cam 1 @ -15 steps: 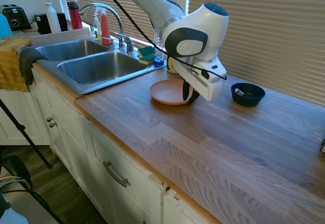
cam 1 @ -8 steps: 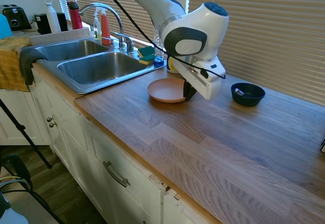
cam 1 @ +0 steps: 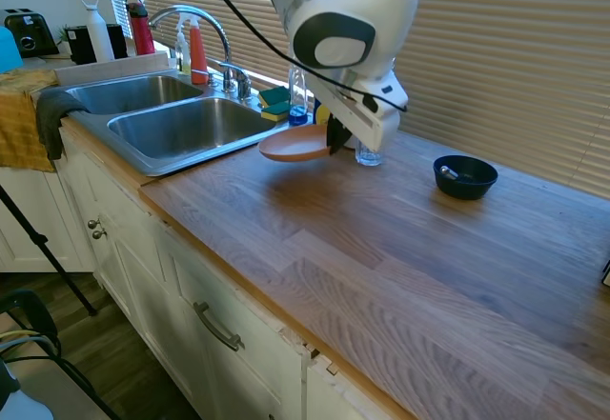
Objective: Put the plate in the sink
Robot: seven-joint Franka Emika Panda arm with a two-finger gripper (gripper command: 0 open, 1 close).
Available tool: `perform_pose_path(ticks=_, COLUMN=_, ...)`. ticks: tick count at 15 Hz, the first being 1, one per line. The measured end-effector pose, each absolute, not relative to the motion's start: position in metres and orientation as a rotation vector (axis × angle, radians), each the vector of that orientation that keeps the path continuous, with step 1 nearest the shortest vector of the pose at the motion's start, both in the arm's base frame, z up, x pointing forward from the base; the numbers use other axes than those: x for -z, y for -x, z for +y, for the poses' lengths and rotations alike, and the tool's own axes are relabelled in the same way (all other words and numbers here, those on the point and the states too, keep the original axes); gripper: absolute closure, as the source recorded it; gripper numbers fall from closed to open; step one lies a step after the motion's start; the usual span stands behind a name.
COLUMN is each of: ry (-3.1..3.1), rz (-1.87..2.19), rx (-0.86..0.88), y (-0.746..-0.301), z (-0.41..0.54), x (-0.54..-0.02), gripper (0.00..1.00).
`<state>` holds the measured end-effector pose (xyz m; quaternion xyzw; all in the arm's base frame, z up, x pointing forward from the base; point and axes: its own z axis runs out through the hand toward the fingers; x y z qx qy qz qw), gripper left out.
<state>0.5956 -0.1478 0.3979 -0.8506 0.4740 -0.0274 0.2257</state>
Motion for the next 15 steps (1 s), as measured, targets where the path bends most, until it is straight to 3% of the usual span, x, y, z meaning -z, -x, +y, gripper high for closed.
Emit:
perform_pose_path(ticks=8, ry=2.493, rz=1.205, rx=0.099, y=-0.624, z=0.049, x=-0.446, gripper=1.0)
perform_pose_path(ticks=15, ry=2.688, rz=1.143, rx=0.129, y=-0.654, z=0.206, x=-0.391, gripper=1.0)
